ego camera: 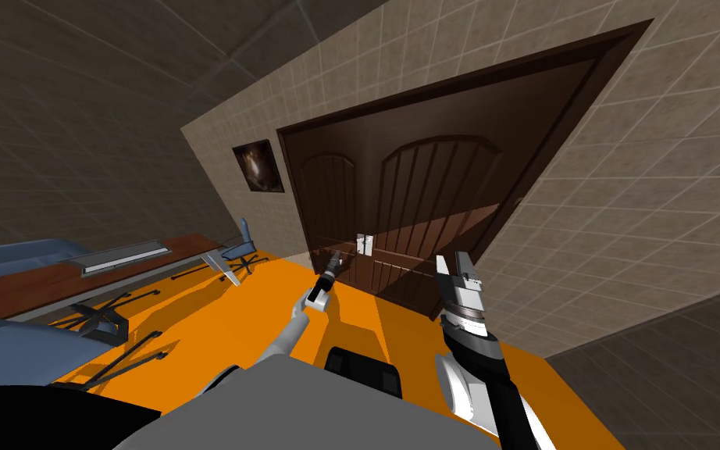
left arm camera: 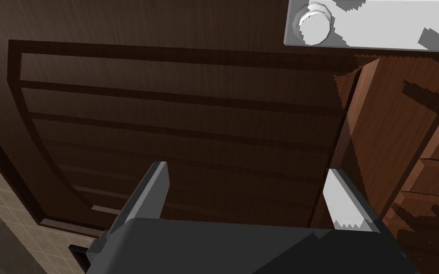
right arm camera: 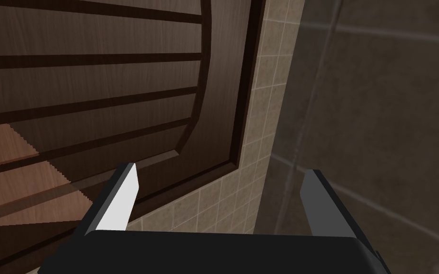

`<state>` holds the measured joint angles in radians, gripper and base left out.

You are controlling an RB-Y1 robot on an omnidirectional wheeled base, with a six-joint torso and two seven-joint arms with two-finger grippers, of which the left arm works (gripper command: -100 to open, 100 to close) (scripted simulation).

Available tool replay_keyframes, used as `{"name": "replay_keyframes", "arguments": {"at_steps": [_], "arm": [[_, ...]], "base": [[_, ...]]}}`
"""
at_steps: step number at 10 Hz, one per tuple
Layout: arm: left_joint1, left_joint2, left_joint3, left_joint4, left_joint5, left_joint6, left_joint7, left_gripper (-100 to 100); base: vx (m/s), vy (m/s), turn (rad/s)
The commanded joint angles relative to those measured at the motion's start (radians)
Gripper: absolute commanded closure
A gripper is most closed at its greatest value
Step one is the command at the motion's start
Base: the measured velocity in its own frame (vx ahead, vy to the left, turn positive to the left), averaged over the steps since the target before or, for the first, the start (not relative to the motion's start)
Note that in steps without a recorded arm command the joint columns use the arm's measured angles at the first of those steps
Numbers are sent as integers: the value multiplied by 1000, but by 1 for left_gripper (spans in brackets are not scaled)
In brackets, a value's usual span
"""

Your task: Pull the door open

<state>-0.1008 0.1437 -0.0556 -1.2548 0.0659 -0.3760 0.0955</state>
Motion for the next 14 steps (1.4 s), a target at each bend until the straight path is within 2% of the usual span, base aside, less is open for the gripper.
{"name": "replay_keyframes", "arguments": {"at_steps": [1,7,12,13,14], "arm": [[-16,0,-3,34,-1,4,2,-100],[-77,6,-9,148,-3,10,12,-100],[-142,9,-17,263,-6,17,22,-100],[-134,10,-17,251,-5,15,22,-100],[-113,37,12,258,1,16,27,-100]], "base": [[105,-1,-44],[96,-9,-37],[143,-6,-53],[69,10,-8],[-44,34,25]]}}
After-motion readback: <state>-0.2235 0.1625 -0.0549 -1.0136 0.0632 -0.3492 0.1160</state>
